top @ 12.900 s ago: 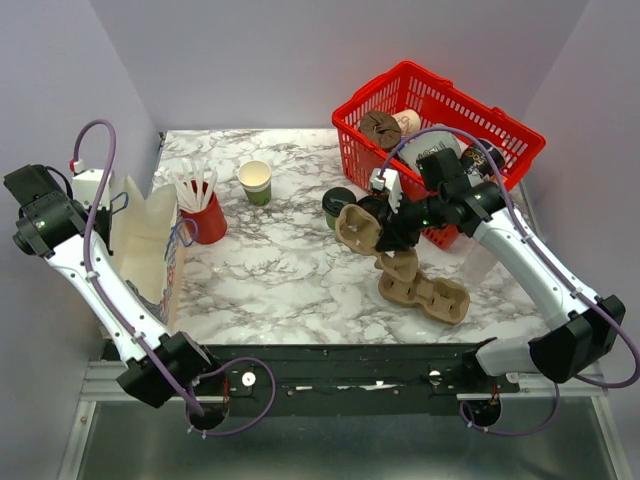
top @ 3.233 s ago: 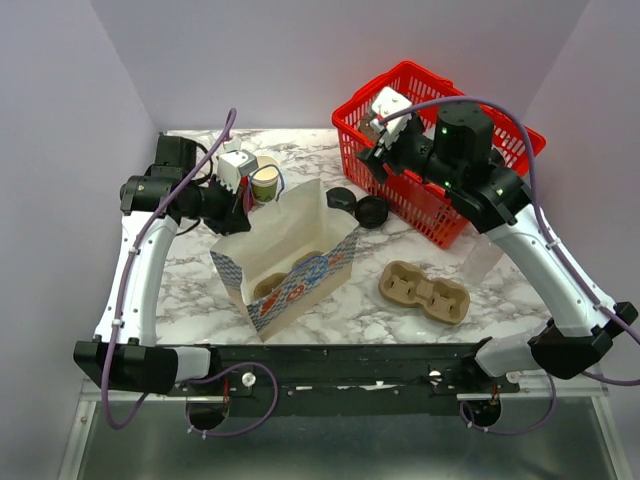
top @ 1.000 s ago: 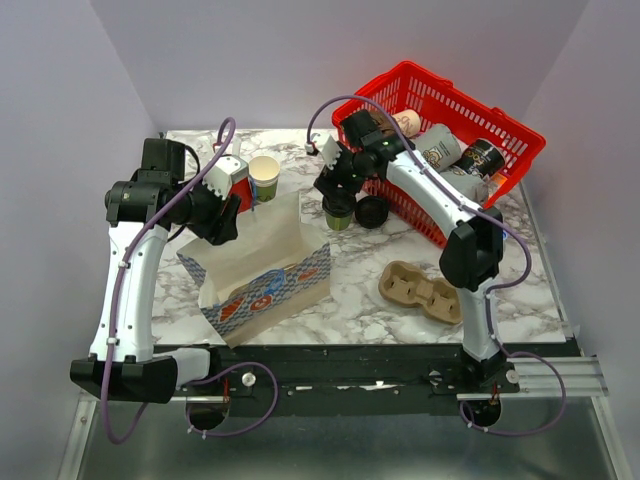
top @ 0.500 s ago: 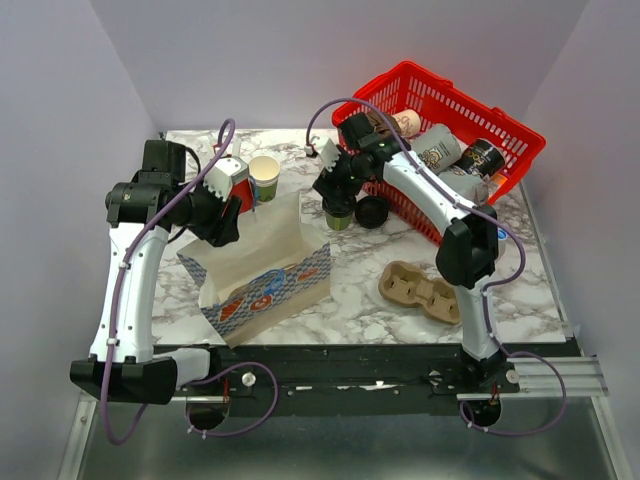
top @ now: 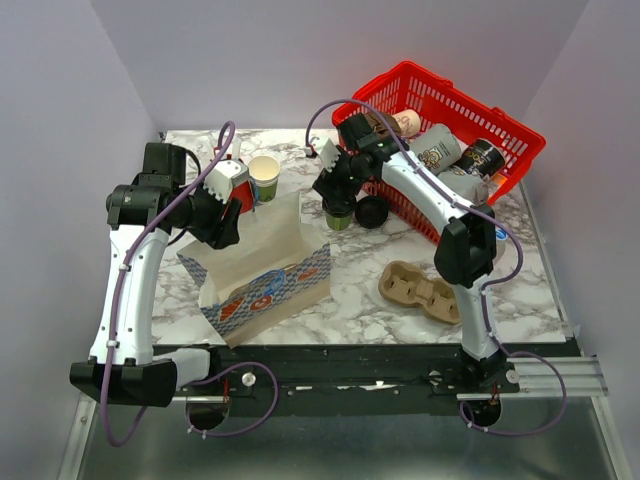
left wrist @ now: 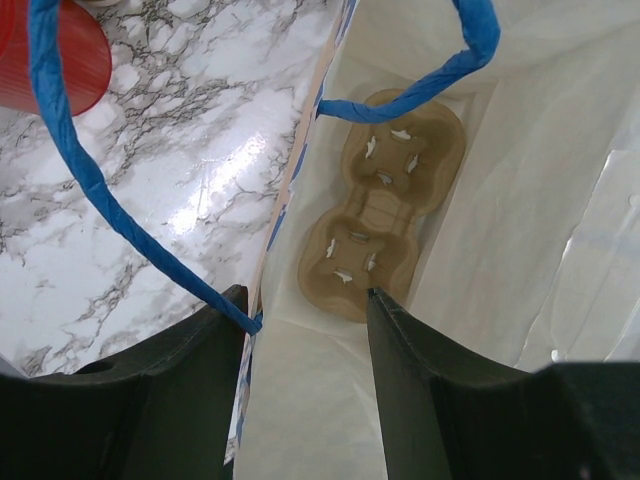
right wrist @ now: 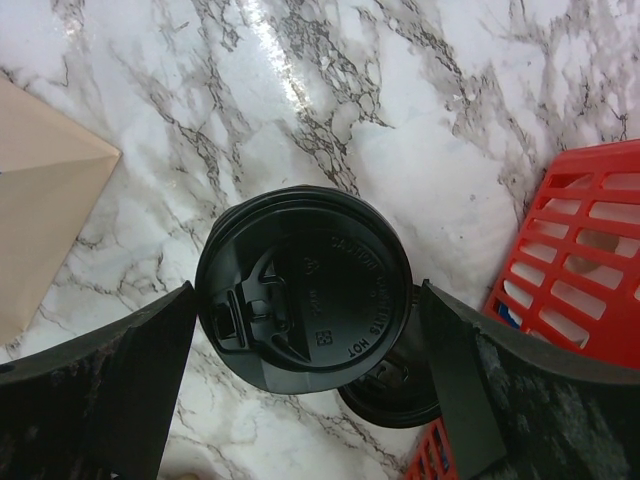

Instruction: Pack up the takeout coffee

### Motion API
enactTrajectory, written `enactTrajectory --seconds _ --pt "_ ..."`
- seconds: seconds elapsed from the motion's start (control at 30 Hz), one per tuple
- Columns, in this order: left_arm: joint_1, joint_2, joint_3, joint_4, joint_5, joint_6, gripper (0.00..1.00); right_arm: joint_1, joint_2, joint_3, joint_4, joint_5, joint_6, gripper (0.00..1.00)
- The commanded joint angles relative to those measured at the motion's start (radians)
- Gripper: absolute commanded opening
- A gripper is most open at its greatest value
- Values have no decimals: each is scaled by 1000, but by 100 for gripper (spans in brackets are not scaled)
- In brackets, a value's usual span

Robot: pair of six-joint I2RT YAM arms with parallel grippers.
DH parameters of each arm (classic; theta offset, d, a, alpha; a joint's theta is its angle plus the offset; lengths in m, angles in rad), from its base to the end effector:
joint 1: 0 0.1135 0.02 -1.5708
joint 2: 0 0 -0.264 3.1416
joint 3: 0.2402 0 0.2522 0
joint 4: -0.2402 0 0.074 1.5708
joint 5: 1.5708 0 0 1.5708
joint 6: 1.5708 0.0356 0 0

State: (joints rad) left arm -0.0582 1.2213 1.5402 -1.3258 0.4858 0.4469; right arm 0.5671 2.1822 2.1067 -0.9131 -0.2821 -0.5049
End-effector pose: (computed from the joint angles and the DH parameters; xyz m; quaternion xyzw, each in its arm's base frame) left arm 0.1985 -0.0282 0.4062 0.2978 0.8860 -0.1745 0.3096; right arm 0.3994 0.2661 0.2807 -0.5190 0.7948 0.1434 0.2798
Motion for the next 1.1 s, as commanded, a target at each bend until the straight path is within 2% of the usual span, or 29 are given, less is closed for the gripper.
enactTrajectory --seconds 0.0,0.47,1.07 --pt "4 -20 -15 5 36 -8 60 -12 37 35 2 24 19 100" --pt "6 -8 -20 7 45 -10 60 -19 54 38 -9 12 23 100" --pt "8 -8 -29 8 56 -8 60 -19 91 68 -110 23 14 99"
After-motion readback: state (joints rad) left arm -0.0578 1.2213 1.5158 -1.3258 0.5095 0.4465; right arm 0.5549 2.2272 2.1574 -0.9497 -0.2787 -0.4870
